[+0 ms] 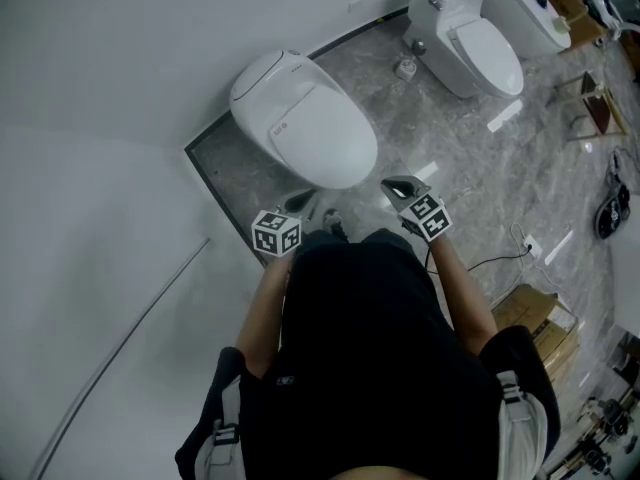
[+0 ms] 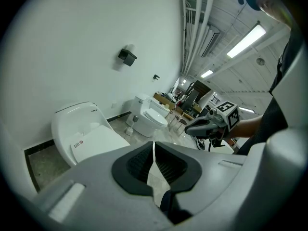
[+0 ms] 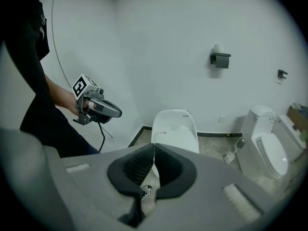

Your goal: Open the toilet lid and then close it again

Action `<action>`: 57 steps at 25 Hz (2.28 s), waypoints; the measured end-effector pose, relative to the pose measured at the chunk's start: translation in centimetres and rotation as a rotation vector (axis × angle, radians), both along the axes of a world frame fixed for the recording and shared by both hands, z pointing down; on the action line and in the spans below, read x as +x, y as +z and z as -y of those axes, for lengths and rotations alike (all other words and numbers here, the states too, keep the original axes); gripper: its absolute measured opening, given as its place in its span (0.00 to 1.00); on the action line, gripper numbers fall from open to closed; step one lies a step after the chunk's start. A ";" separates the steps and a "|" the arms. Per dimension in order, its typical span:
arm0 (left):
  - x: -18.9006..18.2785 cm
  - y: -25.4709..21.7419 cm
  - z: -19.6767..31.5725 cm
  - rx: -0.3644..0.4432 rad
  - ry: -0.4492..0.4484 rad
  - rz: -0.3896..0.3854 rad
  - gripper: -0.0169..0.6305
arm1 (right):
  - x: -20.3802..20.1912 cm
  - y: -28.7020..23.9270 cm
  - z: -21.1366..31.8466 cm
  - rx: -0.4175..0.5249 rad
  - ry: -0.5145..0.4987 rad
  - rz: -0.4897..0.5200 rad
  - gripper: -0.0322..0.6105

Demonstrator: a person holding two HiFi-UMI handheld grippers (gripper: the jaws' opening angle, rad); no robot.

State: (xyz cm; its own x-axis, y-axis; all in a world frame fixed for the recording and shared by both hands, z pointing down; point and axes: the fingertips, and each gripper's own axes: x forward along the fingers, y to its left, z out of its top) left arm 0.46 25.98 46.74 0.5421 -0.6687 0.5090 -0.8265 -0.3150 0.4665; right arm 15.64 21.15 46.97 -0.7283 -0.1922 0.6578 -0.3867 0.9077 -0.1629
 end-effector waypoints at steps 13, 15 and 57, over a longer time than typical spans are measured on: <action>-0.7 1.2 0.0 -0.022 0.044 -0.036 0.06 | -0.1 0.6 0.2 -0.004 0.058 -0.029 0.06; -0.7 1.4 -0.2 -0.027 0.044 -0.042 0.06 | 0.3 0.7 0.0 -0.006 0.069 -0.036 0.06; 1.8 8.8 3.0 -0.233 -0.082 -0.111 0.06 | 2.6 10.2 6.4 -0.178 -0.039 -0.096 0.06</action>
